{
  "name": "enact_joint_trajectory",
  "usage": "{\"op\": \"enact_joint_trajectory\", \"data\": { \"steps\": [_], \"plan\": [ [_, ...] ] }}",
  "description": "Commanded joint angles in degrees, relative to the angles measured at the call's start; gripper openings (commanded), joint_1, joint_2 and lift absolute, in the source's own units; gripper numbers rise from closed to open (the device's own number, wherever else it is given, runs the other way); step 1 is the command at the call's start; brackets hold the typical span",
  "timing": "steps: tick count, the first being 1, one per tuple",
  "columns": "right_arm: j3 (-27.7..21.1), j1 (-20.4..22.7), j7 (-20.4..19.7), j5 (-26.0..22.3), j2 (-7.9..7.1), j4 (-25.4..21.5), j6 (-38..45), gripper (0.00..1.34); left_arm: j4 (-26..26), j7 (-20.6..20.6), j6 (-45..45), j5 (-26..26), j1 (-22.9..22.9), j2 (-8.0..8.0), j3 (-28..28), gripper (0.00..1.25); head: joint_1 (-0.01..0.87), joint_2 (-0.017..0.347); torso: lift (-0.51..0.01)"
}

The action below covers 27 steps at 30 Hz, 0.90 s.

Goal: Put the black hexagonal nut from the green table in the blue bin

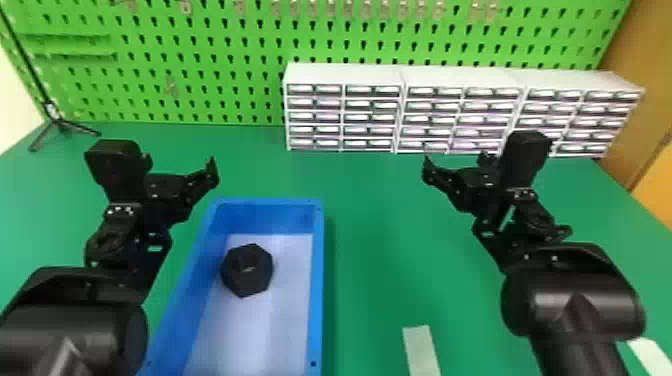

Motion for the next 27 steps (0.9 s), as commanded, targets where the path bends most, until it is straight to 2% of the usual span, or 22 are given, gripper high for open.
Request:
{"op": "enact_joint_trajectory", "data": {
  "steps": [1,5,14,27],
  "plan": [
    [-0.5,1.0,-0.6,0.2,0.34,0.6,-3.2,1.24,0.1,0.0,0.0,-0.2,0.2,0.00,-0.2,1.09,0.683,0.028,-0.096],
    [-1.0,2.1,-2.5,-0.4,0.86,1.2,-6.1,1.23,0.1,0.0,-0.1,-0.3,0.5,-0.09,-0.2,1.09,0.683,0.028,-0.096],
    [-1.1,3.1,-3.9,0.2,1.22,1.2,-7.4,1.23,0.1,0.0,-0.5,-0.3,1.0,-0.09,-0.3,1.09,0.683,0.028,-0.096],
    [-0.4,3.3,-4.4,0.9,1.04,1.2,-6.7,1.22,0.2,0.0,-0.5,-0.1,0.9,-0.26,-0.4,1.09,0.683,0.028,-0.096]
  ]
}}
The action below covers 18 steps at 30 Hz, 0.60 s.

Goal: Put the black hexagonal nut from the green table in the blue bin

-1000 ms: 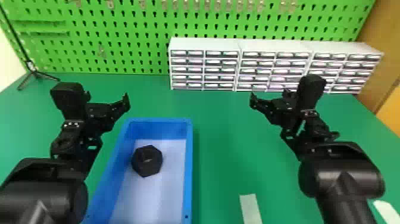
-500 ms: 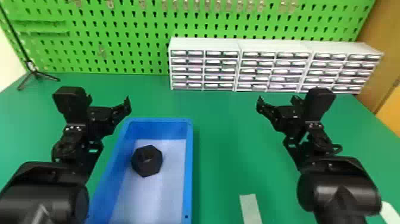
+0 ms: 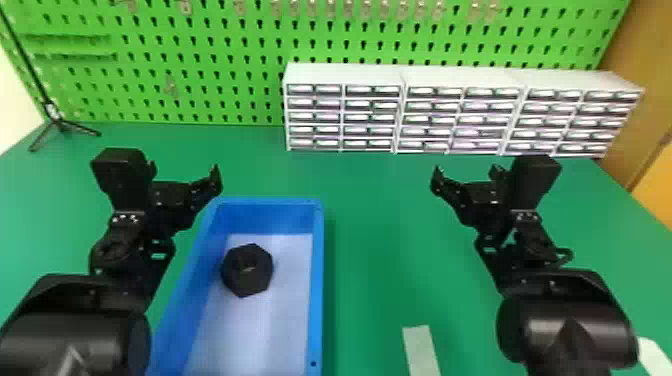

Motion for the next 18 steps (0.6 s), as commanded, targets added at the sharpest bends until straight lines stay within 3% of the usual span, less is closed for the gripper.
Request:
{"op": "enact_joint_trajectory", "data": {
  "steps": [1,18],
  "plan": [
    [0.2,0.0,0.0,0.1,0.01,0.0,0.2,1.22,0.0,0.0,0.0,0.1,-0.2,-0.07,0.0,1.09,0.683,0.028,-0.096],
    [0.5,0.0,0.0,1.2,-0.34,0.0,0.6,1.22,0.0,0.0,0.0,0.2,-0.3,-0.07,0.1,1.09,0.683,0.028,-0.096]
  ]
}}
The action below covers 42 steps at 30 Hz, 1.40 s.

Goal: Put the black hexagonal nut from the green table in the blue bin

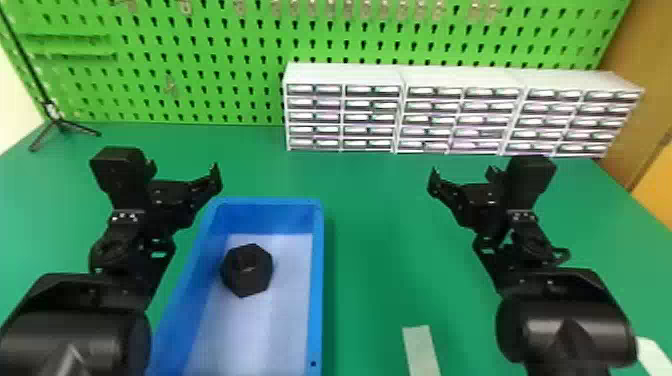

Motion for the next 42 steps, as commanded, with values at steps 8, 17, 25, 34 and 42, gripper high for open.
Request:
{"op": "enact_joint_trajectory", "data": {
  "steps": [8,17,25,34,42],
  "plan": [
    [-0.4,0.1,-0.3,1.3,0.07,0.0,-0.2,1.22,0.0,0.0,0.1,0.0,-0.1,0.00,0.0,1.09,0.683,0.028,-0.096],
    [-0.3,0.1,-0.6,1.3,0.07,0.0,-0.1,1.22,0.0,0.3,0.1,0.0,-0.2,-0.09,-0.3,1.09,0.683,0.028,-0.096],
    [-0.1,0.0,-0.6,1.2,-0.11,0.0,-0.1,1.22,0.0,0.3,0.1,-0.1,-0.5,-0.09,-0.3,1.09,0.683,0.028,-0.096],
    [-0.3,0.2,-0.6,1.2,-0.20,0.0,-0.2,1.22,0.1,0.3,0.1,-0.1,-0.4,-0.09,-0.2,1.09,0.683,0.028,-0.096],
    [-0.3,0.3,-0.6,1.2,-0.20,0.0,-0.1,1.22,0.1,0.3,0.1,-0.1,-0.2,-0.09,0.0,1.09,0.683,0.028,-0.096]
  ]
}}
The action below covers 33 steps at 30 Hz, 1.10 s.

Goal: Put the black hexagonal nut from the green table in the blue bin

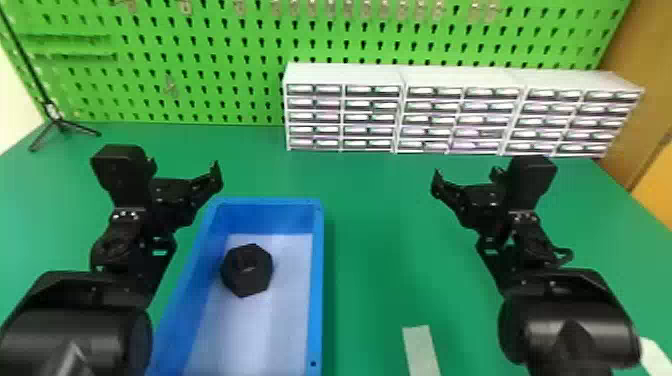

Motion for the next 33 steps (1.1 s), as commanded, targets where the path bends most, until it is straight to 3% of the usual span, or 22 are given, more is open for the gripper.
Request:
{"op": "enact_joint_trajectory", "data": {
  "steps": [1,33],
  "plan": [
    [-0.1,0.1,0.0,0.0,0.02,0.0,0.0,1.22,0.0,0.0,0.0,0.0,0.1,0.00,0.2,1.09,0.683,0.028,-0.096],
    [-0.6,0.2,0.0,0.2,0.02,0.4,0.0,1.22,0.0,0.2,0.0,0.2,0.3,0.00,0.3,1.09,0.683,0.028,-0.096]
  ]
}}
